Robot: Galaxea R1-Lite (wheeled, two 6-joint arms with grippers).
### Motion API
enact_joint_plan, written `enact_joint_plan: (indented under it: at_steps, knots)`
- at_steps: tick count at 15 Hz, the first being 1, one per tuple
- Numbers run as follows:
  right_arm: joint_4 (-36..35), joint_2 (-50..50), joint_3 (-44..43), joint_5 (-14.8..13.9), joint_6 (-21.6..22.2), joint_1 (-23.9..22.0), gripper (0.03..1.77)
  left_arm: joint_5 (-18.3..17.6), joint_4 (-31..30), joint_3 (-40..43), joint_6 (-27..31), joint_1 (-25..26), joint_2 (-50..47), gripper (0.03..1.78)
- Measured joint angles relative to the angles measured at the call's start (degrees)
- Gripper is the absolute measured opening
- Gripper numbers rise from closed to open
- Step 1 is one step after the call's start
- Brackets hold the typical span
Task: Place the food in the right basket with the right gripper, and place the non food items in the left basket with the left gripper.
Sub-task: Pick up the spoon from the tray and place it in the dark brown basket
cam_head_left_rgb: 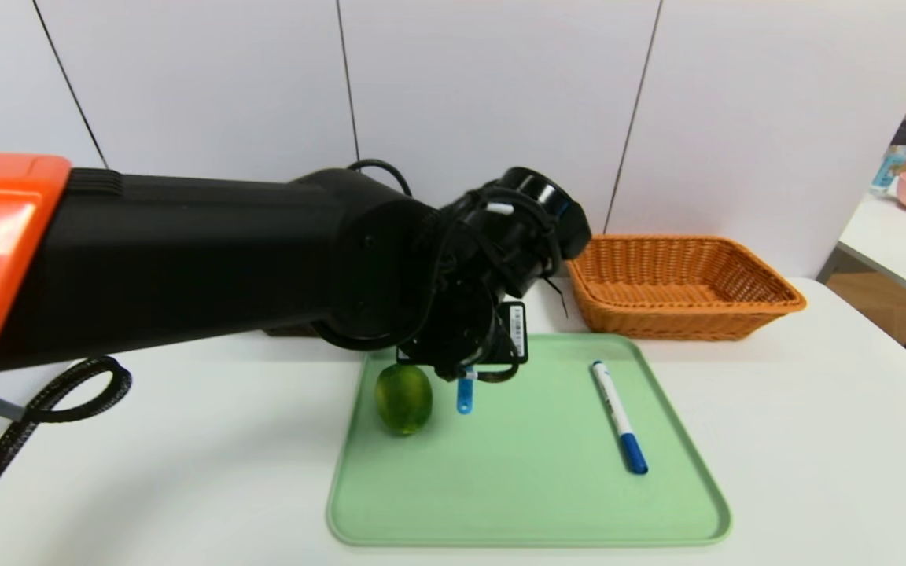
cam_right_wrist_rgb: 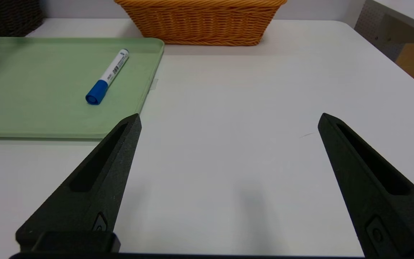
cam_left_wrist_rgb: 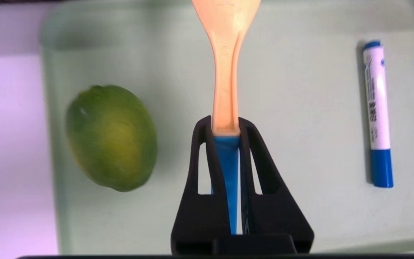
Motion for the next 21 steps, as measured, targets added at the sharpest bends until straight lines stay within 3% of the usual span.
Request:
enact_joint_plan:
  at_steps: [7,12,15,17,21]
  knots:
    - [0.0,0.0,0.0,0.02,-0.05,-0.05,1.7,0.1,-1.12,-7.69,2.01,11.85,-1.16,0.15]
    - [0.02,0.0,0.0,0.0,-0.02,-0.02,1.7,0.24,-11.72,-8.98,0.69,19.74,2.41,0.15]
    - [0.02,0.0,0.0,0.0,-0.02,-0.02,1.7,0.33,-18.54,-9.03,-4.66,22.85,4.46,0.15]
    - [0.0,0.0,0.0,0.0,-0.02,-0.02,1.7,1.07,-19.48,-9.03,-9.75,24.55,5.42,0.15]
    - [0.0,0.0,0.0,0.0,0.0,-0.02,1.7,6.5,-18.91,-9.03,-19.02,26.76,7.4,0.15]
